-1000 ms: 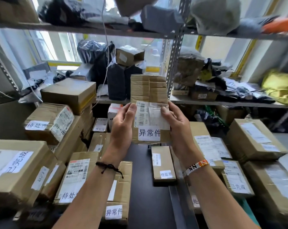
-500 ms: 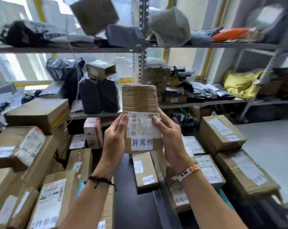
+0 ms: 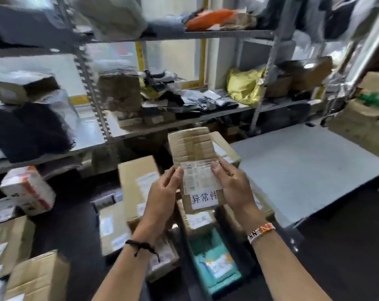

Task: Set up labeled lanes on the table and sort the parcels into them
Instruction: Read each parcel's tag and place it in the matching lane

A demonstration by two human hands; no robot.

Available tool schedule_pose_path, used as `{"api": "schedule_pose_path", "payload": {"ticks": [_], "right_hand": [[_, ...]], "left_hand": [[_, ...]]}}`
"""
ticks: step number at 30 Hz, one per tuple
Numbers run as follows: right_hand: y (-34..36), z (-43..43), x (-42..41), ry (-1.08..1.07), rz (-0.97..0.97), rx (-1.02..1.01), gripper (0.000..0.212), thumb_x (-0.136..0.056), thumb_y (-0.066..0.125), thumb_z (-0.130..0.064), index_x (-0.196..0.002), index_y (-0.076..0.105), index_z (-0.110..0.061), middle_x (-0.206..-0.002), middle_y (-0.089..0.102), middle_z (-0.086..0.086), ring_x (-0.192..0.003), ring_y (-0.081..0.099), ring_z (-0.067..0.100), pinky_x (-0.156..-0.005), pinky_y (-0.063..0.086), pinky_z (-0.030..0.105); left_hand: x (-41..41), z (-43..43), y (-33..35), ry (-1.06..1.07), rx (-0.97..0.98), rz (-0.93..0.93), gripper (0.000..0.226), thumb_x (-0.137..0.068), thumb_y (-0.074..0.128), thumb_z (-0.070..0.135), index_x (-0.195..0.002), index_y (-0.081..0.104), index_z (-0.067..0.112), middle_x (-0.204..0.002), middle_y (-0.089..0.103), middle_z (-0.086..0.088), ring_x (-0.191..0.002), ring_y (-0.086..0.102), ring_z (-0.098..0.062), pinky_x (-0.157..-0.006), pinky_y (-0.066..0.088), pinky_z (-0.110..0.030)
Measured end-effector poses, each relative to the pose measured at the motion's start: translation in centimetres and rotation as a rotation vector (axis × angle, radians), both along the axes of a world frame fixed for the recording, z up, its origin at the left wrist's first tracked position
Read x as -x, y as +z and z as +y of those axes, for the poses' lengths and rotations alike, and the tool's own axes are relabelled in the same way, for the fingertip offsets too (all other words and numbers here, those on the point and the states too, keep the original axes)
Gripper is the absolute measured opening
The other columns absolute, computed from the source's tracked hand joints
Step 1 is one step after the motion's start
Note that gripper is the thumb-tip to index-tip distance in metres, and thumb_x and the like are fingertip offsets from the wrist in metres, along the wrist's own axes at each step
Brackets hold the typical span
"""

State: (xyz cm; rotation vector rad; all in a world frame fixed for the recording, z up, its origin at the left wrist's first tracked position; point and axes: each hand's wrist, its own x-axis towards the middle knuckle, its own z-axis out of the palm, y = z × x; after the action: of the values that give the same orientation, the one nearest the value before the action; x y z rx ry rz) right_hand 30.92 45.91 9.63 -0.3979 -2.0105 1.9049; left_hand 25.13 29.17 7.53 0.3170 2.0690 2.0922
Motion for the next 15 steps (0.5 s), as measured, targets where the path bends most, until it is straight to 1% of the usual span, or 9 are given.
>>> {"api": "schedule_pose_path", "payload": {"ticks": [2,3,5,6,7,9,12,14,15], "right_hand": [[-1.1,4.8,-0.9,-0.033,-0.084,-0.151,0.025,-0.107,0.057,-0.036,-0.128,0.072,-0.037,-0.09,0.078,-0.016,-0.079,0.074,-0.002,-0.061,0.055,0.015],[-1.7,6.9,-1.2,-0.046,-0.128,-0.235,0.026,-0.107,0.055,-0.041,-0.129,0.069,-0.044,-0.091,0.076,-0.019,-0.079,0.072,-0.004,-0.063,0.056,0.017],[-3.0,10.7,-1.7,-0.052,-0.219,-0.369,0.03,-0.107,0.051,-0.049,-0.132,0.068,-0.05,-0.098,0.077,-0.015,-0.086,0.072,0.004,-0.074,0.061,0.032],[-3.6,12.2,-1.9,-0.04,-0.257,-0.404,0.031,-0.107,0.049,-0.05,-0.133,0.067,-0.05,-0.101,0.078,-0.011,-0.088,0.073,0.011,-0.079,0.062,0.04],[-4.2,13.5,-1.9,-0.03,-0.288,-0.442,0.032,-0.107,0.048,-0.05,-0.133,0.067,-0.049,-0.104,0.079,-0.008,-0.091,0.073,0.015,-0.081,0.06,0.042],[-5.2,15.5,-1.7,-0.016,-0.34,-0.507,0.034,-0.108,0.045,-0.048,-0.136,0.066,-0.046,-0.108,0.078,-0.005,-0.092,0.07,0.017,-0.077,0.056,0.035],[-6.7,16.6,-0.9,0.01,-0.399,-0.536,0.035,-0.108,0.045,-0.048,-0.133,0.069,-0.04,-0.095,0.074,-0.008,-0.075,0.063,0.003,-0.058,0.043,0.015],[-7.5,16.7,-0.4,0.003,-0.415,-0.508,0.033,-0.108,0.048,-0.047,-0.132,0.071,-0.041,-0.088,0.07,-0.012,-0.072,0.06,-0.004,-0.051,0.038,0.01],[-7.9,16.8,-0.1,-0.006,-0.418,-0.494,0.033,-0.107,0.05,-0.047,-0.133,0.07,-0.041,-0.09,0.072,-0.012,-0.072,0.061,-0.003,-0.052,0.04,0.012]], "left_hand": [[-0.5,4.5,-1.8,-0.006,0.04,-0.048,0.02,-0.105,0.058,0.035,-0.114,0.074,0.029,-0.112,0.08,0.006,-0.1,0.075,-0.005,-0.086,0.061,-0.03],[-0.8,6.4,-2.7,-0.016,0.068,-0.069,0.021,-0.105,0.059,0.038,-0.111,0.076,0.028,-0.111,0.08,0.007,-0.097,0.074,-0.003,-0.087,0.061,-0.03],[-1.5,9.7,-4.4,-0.042,0.139,-0.079,0.035,-0.103,0.058,0.05,-0.099,0.08,0.023,-0.097,0.08,0.009,-0.092,0.075,-0.007,-0.087,0.06,-0.035],[-1.7,11.1,-5.0,-0.047,0.179,-0.066,0.047,-0.101,0.057,0.057,-0.091,0.079,0.017,-0.089,0.08,0.004,-0.087,0.075,-0.012,-0.084,0.058,-0.037],[-2.0,12.3,-5.4,-0.049,0.208,-0.051,0.058,-0.098,0.055,0.062,-0.086,0.076,0.009,-0.084,0.077,-0.003,-0.08,0.072,-0.018,-0.078,0.054,-0.036],[-2.3,14.1,-6.1,-0.021,0.247,-0.044,0.063,-0.097,0.053,0.062,-0.079,0.072,0.003,-0.071,0.07,-0.003,-0.067,0.064,-0.014,-0.064,0.043,-0.029],[-2.1,15.2,-7.1,-0.001,0.27,-0.051,0.06,-0.099,0.054,0.058,-0.066,0.064,0.01,-0.063,0.065,0.006,-0.059,0.058,-0.011,-0.059,0.038,-0.03],[-1.3,15.5,-8.2,0.01,0.28,-0.077,0.052,-0.1,0.056,0.055,-0.073,0.072,0.013,-0.074,0.07,0.01,-0.066,0.064,-0.004,-0.06,0.045,-0.019],[-0.7,15.5,-9.0,0.023,0.287,-0.092,0.05,-0.099,0.058,0.056,-0.082,0.079,0.014,-0.086,0.073,0.01,-0.078,0.068,0.0,-0.069,0.051,-0.017]]}}
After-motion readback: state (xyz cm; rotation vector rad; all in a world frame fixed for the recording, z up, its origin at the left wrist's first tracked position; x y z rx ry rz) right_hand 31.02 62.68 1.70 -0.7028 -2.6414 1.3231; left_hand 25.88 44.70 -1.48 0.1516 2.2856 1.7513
